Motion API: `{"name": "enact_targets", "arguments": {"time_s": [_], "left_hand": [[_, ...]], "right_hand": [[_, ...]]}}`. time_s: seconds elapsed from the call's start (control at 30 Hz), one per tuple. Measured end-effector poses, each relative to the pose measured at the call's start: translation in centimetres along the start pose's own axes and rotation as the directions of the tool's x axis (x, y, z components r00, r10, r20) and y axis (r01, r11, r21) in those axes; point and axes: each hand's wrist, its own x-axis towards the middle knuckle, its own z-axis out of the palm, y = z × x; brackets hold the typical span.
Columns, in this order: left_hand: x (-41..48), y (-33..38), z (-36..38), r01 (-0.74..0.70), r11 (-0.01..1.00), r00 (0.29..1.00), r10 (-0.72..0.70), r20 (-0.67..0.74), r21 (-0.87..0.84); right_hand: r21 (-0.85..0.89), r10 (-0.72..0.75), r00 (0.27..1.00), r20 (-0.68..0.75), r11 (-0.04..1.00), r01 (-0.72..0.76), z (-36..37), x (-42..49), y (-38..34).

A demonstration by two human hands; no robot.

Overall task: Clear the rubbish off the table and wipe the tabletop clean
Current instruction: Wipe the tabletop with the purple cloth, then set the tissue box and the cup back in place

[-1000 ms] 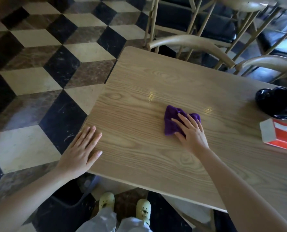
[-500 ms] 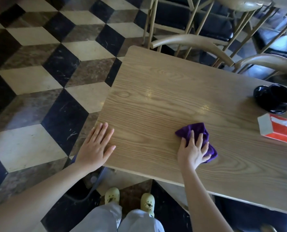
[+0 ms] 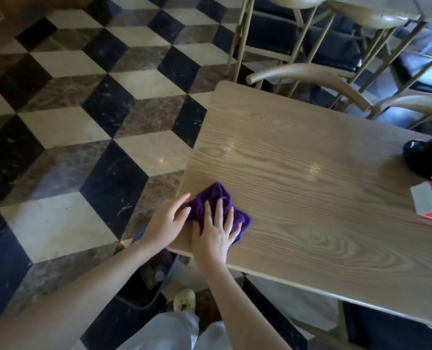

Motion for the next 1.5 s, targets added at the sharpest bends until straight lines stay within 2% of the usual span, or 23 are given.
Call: {"name": "enact_targets", "arguments": {"time_s": [0.1, 0.27, 0.33, 0.43, 0.57, 0.67, 0.77, 0.93, 1.13, 1.33, 1.5], "left_hand": [[0.2, 0.5, -1.1, 0.112, 0.994, 0.993, -0.112, 0.026, -0.019], [-0.1, -0.1, -2.2, 0.285, 0.958, 0.951, -0.286, 0.118, 0.029], [-0.5, -0.3, -2.6, 0.338, 0.941, 0.932, -0.337, 0.133, 0.017], [-1.2, -0.5, -3.0, 0.387, 0.922, 0.906, -0.386, 0.173, 0.028], [-1.0, 0.0, -3.2, 0.405, 0.912, 0.89, -0.41, 0.199, 0.067], [-0.1, 0.6, -3.2, 0.351, 0.936, 0.923, -0.348, 0.162, 0.014], [1.3, 1.1, -3.1, 0.263, 0.952, 0.943, -0.287, 0.169, 0.156], [4.8, 4.2, -3.1, 0.141, 0.891, 0.921, -0.278, 0.273, 0.432], [10.6, 10.4, -2.1, -0.05, 0.799, 0.845, -0.286, 0.452, 0.599], [15.5, 18.7, 3.3, -0.195, 0.835, 0.768, -0.196, 0.61, 0.514], [18.7, 25.5, 10.7, -0.342, 0.801, 0.766, -0.066, 0.639, 0.492]], "right_hand": [[0.042, -0.089, 0.996, 0.011, 0.995, 0.088, 0.4, -0.8, -0.4], [0.097, -0.216, 0.962, 0.167, 0.975, 0.202, -0.7, -1.4, -0.6], [0.114, -0.251, 0.958, 0.138, 0.965, 0.236, -1.6, -1.2, 0.1], [-0.029, -0.256, 0.966, 0.035, 0.966, 0.257, -2.1, -1.0, 1.8], [-0.067, -0.312, 0.945, 0.092, 0.945, 0.319, -2.1, -0.6, 2.2], [-0.07, -0.327, 0.928, 0.181, 0.937, 0.344, -3.2, 0.3, 2.3], [-0.054, -0.29, 0.912, 0.29, 0.947, 0.318, -5.2, 1.7, 2.2], [0.06, -0.135, 0.866, 0.481, 0.991, 0.121, -9.3, 5.3, 2.2], [0.006, 0.064, 0.785, 0.617, 0.996, -0.085, -17.1, 8.0, 5.2], [-0.005, 0.179, 0.828, 0.531, 0.978, -0.208, -24.6, 10.5, 12.5], [-0.016, 0.243, 0.84, 0.485, 0.963, -0.269, -30.9, 12.3, 20.9]]}}
